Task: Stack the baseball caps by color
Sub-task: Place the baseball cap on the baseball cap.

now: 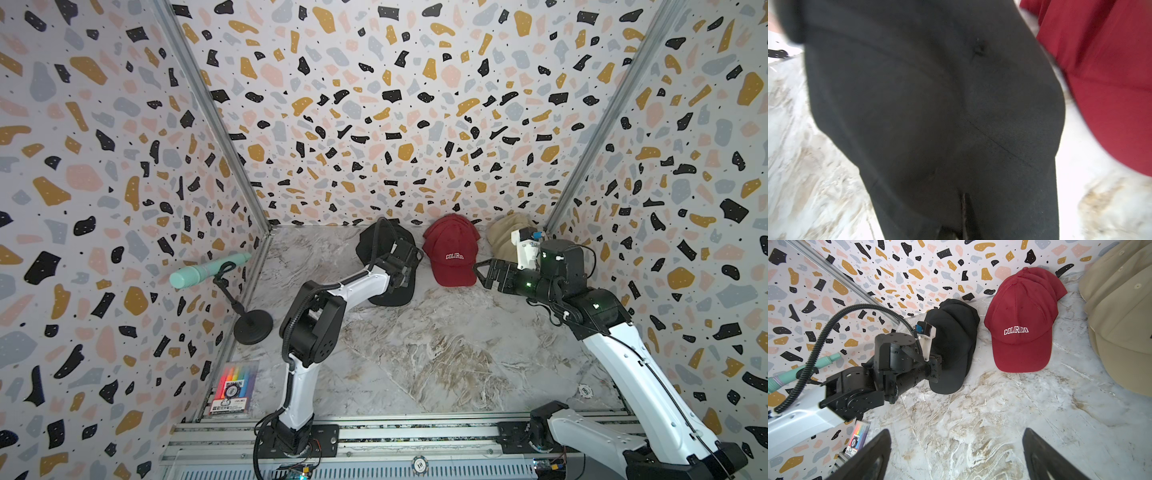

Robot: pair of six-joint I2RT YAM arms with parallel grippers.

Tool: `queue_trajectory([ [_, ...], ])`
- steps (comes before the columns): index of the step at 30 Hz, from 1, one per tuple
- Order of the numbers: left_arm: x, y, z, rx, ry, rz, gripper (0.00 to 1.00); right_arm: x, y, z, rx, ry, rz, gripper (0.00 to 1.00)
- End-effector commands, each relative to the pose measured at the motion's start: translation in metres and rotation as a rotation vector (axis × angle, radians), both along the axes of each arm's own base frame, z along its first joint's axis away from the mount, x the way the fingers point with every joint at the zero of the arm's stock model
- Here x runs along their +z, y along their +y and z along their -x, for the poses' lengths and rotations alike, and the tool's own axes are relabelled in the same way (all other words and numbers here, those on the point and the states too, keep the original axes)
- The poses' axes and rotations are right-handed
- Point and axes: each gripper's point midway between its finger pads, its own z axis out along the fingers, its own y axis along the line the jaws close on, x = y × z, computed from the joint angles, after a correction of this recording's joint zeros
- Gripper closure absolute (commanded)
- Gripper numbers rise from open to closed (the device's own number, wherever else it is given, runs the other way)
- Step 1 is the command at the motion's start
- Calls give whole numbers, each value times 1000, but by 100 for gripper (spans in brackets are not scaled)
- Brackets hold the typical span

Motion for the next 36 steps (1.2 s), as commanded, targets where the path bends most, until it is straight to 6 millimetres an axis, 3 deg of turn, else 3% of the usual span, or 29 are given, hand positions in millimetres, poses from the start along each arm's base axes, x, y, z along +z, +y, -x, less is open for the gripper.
queue_trajectory([
  [1, -7, -7, -7, -34, 1, -12, 100, 8, -2, -3, -21, -11, -7, 1],
  [8, -25, 2, -14, -22, 29, -3, 95, 8, -3, -4, -36, 1, -19, 1],
  [18, -34, 11, -18, -4, 58, 23, 68, 11, -1, -5, -41, 2, -32, 1],
  [28, -14, 17, -10, 28, 31, 66, 28, 12, 3, -6, -30, -7, -40, 1],
  [33, 11, 21, -6, 44, -10, 93, 15, 13, 5, -3, -20, -14, -41, 1],
  [35, 23, 23, -4, 46, -33, 105, 0, 13, 5, -1, -16, -18, -43, 1],
  [36, 30, 24, -3, 46, -47, 113, 0, 13, 6, 0, -13, -19, -44, 1],
])
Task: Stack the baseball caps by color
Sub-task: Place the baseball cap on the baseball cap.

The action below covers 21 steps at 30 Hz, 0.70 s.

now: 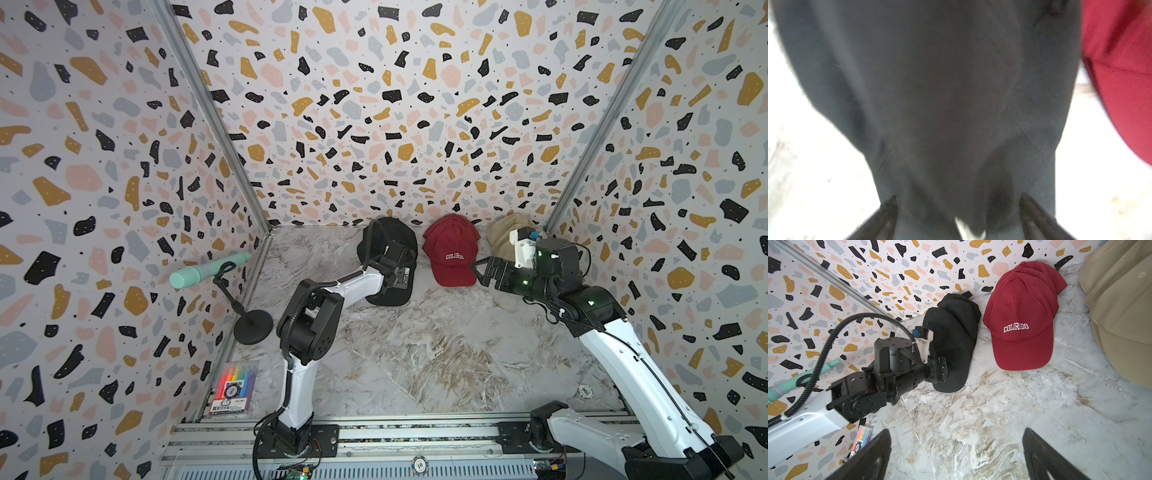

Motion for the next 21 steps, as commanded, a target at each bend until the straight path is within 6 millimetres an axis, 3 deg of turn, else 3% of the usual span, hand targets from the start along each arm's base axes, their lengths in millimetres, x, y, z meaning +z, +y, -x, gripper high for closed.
queue_trajectory([
  [1, 37, 4, 1, 15, -70, 42, 0, 15, 0, 4, 3, -46, -19, 1],
  [5, 60, 10, 7, 22, -100, 50, 0, 12, -1, 8, 11, -46, -15, 1],
  [11, 103, 37, 26, 75, -197, 39, 0, 4, -3, 6, 29, -68, 46, 1],
  [16, 142, 74, 54, 131, -321, 6, 1, -10, -17, -3, 2, -105, 167, 1],
  [21, 160, 119, 88, 230, -424, -25, 0, -30, -31, -16, -18, -138, 279, 1],
])
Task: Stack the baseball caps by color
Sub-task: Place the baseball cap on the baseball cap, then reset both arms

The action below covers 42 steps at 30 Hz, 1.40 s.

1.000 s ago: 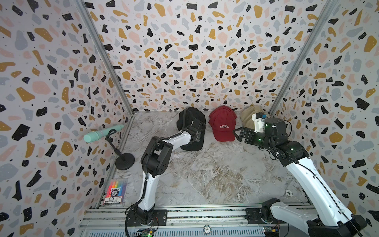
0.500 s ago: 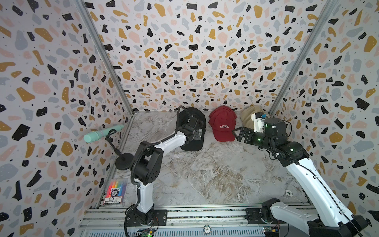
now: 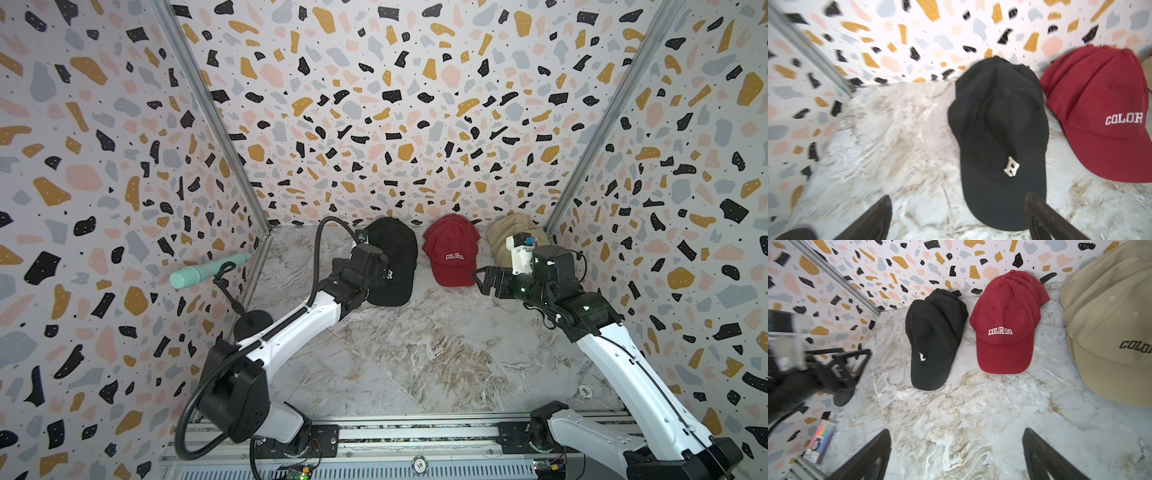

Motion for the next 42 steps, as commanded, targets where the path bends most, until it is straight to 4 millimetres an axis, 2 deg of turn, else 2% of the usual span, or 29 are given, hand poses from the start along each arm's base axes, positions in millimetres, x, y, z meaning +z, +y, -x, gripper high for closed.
queue_trajectory([
  [1, 17, 38, 14, 122, -100, -43, 0, -4, -15, -11, -24, -71, 114, 1],
  [6, 11, 79, 44, 232, -172, -115, 0, -20, -26, -23, -31, -115, 221, 1],
  [15, -2, 100, 74, 240, -320, -89, 0, -22, -53, -25, -96, -327, 311, 1],
  [19, -13, 105, 78, 251, -340, -102, 0, -34, -70, -27, -147, -332, 330, 1],
  [24, -35, 116, 86, 297, -369, -113, 0, -56, -85, -30, -182, -318, 338, 1],
  [28, -48, 118, 89, 284, -382, -116, 0, -74, -99, -29, -243, -355, 363, 1],
  [32, -54, 114, 84, 263, -370, -140, 0, -93, -112, -29, -296, -368, 374, 1],
  [42, -73, 128, 76, 302, -384, -118, 0, -130, -139, -36, -398, -422, 366, 1],
])
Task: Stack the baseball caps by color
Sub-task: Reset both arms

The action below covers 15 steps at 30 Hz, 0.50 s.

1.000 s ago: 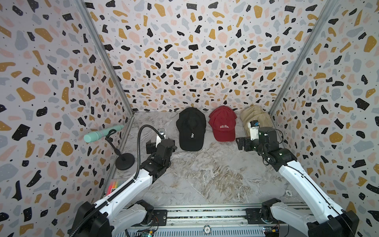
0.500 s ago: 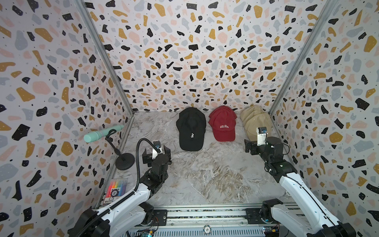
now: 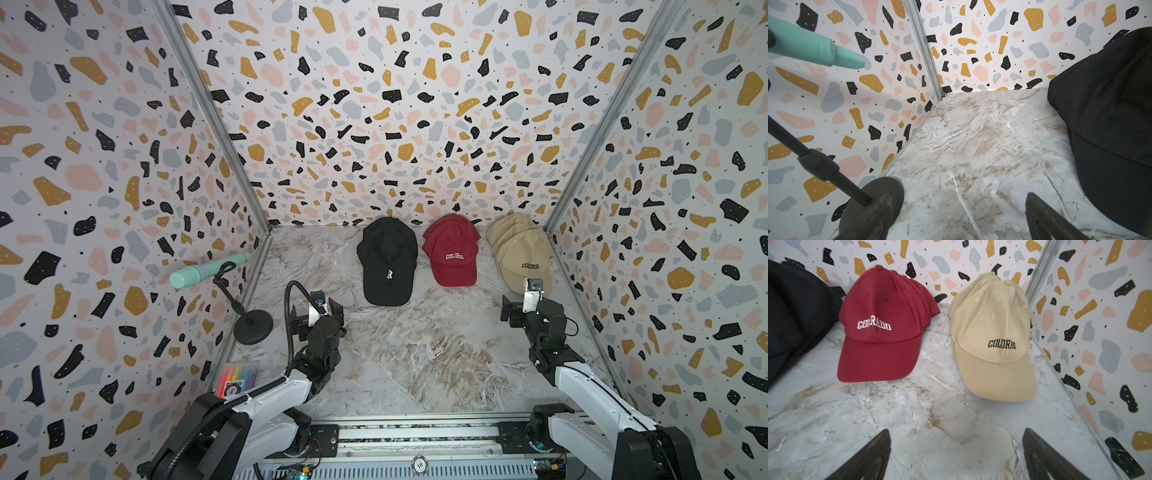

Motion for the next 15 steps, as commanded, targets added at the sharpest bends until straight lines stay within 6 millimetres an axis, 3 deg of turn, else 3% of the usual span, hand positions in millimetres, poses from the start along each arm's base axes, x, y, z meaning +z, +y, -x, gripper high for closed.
queue_trajectory([
  [1, 13, 5, -4, 5, -99, 46, 0, 21, -10, -7, -33, -141, 0, 1],
  [8, 2, 0, -24, -40, -52, 50, 0, 15, -23, -4, -37, -220, -36, 1],
  [15, 7, -1, -16, -93, -95, 72, 0, 9, -12, -7, 32, -264, -93, 1],
])
